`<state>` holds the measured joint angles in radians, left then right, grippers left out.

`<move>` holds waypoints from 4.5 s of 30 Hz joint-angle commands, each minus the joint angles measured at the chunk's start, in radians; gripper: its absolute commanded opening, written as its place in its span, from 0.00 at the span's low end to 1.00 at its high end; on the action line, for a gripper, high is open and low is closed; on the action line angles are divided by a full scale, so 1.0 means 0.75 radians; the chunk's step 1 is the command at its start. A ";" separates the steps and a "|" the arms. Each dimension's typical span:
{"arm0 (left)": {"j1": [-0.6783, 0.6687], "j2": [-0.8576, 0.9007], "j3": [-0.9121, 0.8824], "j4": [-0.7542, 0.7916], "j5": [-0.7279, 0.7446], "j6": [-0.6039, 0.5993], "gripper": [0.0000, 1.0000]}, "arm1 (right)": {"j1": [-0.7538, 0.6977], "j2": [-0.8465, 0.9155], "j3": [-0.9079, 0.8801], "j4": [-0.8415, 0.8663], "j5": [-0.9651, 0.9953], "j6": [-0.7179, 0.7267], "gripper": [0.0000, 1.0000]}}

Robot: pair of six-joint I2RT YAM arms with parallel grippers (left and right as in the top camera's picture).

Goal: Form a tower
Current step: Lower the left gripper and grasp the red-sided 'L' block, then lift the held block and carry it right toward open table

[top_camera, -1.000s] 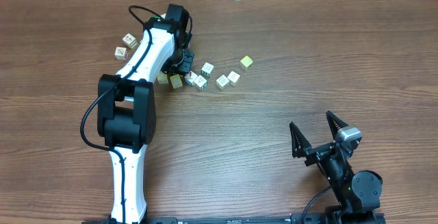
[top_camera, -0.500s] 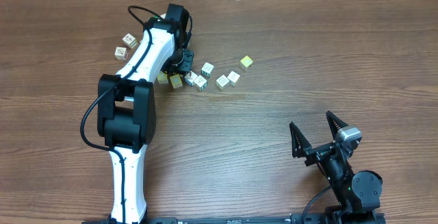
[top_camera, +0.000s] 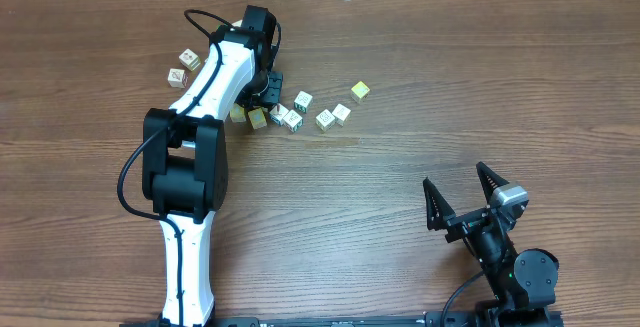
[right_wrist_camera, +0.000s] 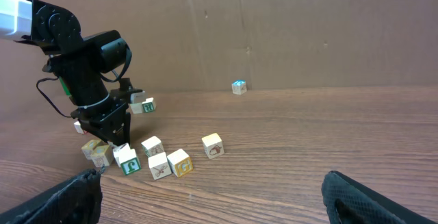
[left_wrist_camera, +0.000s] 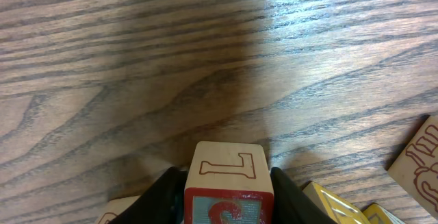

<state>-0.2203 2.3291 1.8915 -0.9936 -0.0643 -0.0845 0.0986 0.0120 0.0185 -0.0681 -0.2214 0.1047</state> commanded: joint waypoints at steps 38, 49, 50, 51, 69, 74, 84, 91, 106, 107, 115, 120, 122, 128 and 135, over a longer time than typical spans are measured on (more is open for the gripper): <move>0.008 -0.491 0.242 -0.451 0.152 -0.279 0.16 | -0.006 -0.012 -0.014 0.007 -0.001 0.003 1.00; -0.114 -0.499 0.169 -0.650 0.148 -0.358 0.14 | -0.006 -0.012 -0.014 0.007 -0.001 0.003 1.00; -0.130 -0.499 0.159 -0.653 0.143 -0.390 0.14 | -0.006 -0.012 -0.014 0.007 -0.001 0.003 1.00; -0.148 -0.499 0.145 -0.653 0.143 -0.419 0.14 | -0.006 -0.012 -0.014 0.007 -0.001 0.003 1.00; -0.473 -0.499 -0.217 -0.467 0.140 -0.869 0.19 | -0.006 -0.012 -0.014 0.007 -0.001 0.003 1.00; -0.486 -0.499 -0.326 -0.369 0.110 -0.947 0.17 | -0.006 -0.012 -0.014 0.007 -0.001 0.003 1.00; -0.486 -0.497 -0.540 -0.096 -0.033 -0.945 0.10 | -0.006 -0.012 -0.014 0.007 -0.001 0.003 1.00; -0.486 -0.497 -0.638 0.018 -0.049 -0.939 0.08 | -0.006 -0.012 -0.014 0.007 -0.001 0.003 1.00; -0.486 -0.497 -0.728 0.223 -0.044 -0.713 0.11 | -0.006 -0.012 -0.014 0.007 -0.001 0.003 1.00; -0.486 -0.497 -0.728 0.225 -0.044 -0.708 0.11 | -0.006 -0.012 -0.014 0.007 -0.001 0.003 1.00; -0.486 -0.494 -0.731 0.237 -0.045 -0.709 0.12 | -0.006 -0.012 -0.014 0.007 -0.001 0.003 1.00; -0.486 -0.494 -0.731 0.238 -0.048 -0.709 0.14 | -0.006 -0.012 -0.014 0.007 -0.001 0.003 1.00; -0.486 -0.494 -0.734 0.239 -0.049 -0.709 0.14 | -0.006 -0.012 -0.014 0.007 -0.001 0.003 1.00; -0.486 -0.494 -0.760 0.266 -0.049 -0.709 0.15 | -0.006 -0.012 -0.014 0.007 -0.001 0.003 1.00; -0.486 -0.494 -0.775 0.280 -0.050 -0.709 0.17 | -0.006 -0.012 -0.014 0.007 -0.001 0.003 1.00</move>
<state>-0.5827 1.9675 1.3216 -0.7872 -0.0875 -0.6285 0.0986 0.0120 0.0185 -0.0681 -0.2218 0.1047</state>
